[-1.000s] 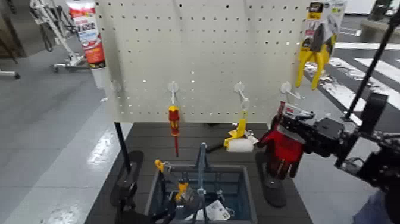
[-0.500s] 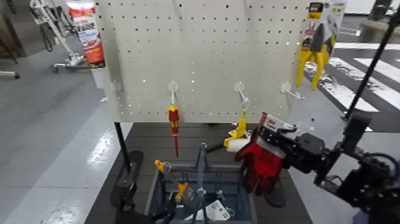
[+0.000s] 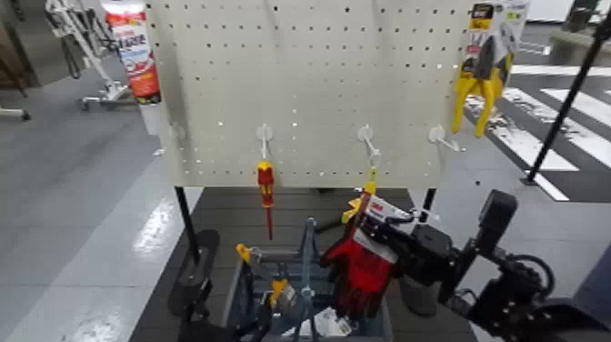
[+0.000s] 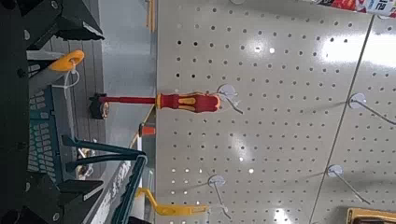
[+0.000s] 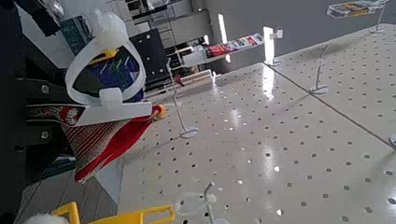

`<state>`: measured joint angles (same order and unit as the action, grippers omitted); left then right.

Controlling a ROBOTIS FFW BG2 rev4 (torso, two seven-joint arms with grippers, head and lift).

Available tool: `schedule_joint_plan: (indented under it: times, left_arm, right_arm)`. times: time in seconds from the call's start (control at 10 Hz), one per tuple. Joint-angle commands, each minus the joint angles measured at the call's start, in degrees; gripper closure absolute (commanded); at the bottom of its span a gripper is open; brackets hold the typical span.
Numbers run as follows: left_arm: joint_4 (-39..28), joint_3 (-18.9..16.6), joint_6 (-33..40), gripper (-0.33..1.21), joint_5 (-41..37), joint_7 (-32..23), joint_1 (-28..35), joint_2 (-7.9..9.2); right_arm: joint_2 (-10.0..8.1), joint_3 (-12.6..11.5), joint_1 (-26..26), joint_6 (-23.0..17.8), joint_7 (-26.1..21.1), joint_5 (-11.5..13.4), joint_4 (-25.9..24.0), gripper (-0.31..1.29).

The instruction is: Put the red colored gloves into the crate.

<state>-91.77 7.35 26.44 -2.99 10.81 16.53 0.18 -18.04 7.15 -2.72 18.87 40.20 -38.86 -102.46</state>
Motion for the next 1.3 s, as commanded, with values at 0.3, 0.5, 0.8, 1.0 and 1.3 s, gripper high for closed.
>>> schedule_joint_plan:
  times: [0.3, 0.5, 0.8, 1.0, 1.3]
  left_arm:
    - [0.1, 0.2, 0.0, 0.17, 0.0, -0.1, -0.1, -5.18]
    - [0.1, 0.3, 0.0, 0.17, 0.0, -0.1, -0.1, -5.18]
    - [0.2, 0.4, 0.0, 0.17, 0.0, -0.1, -0.1, -5.18]
    - [0.2, 0.4, 0.1, 0.17, 0.0, -0.1, -0.2, -5.18]
    - [0.2, 0.4, 0.1, 0.17, 0.0, -0.1, -0.2, -5.18]
  right_arm:
    - [1.08, 4.6, -2.7, -3.8, 4.1, 0.7, 8.9, 1.07]
    - [0.99, 5.6, -3.1, -4.2, 4.4, 1.1, 10.3, 1.07]
    - [0.73, 7.8, -4.0, -5.5, 5.1, 1.7, 13.8, 1.07]
    - [0.73, 9.0, -4.7, -6.6, 5.3, 2.1, 16.1, 1.07]
    - [0.55, 10.0, -5.5, -7.3, 5.7, 3.4, 19.0, 1.07]
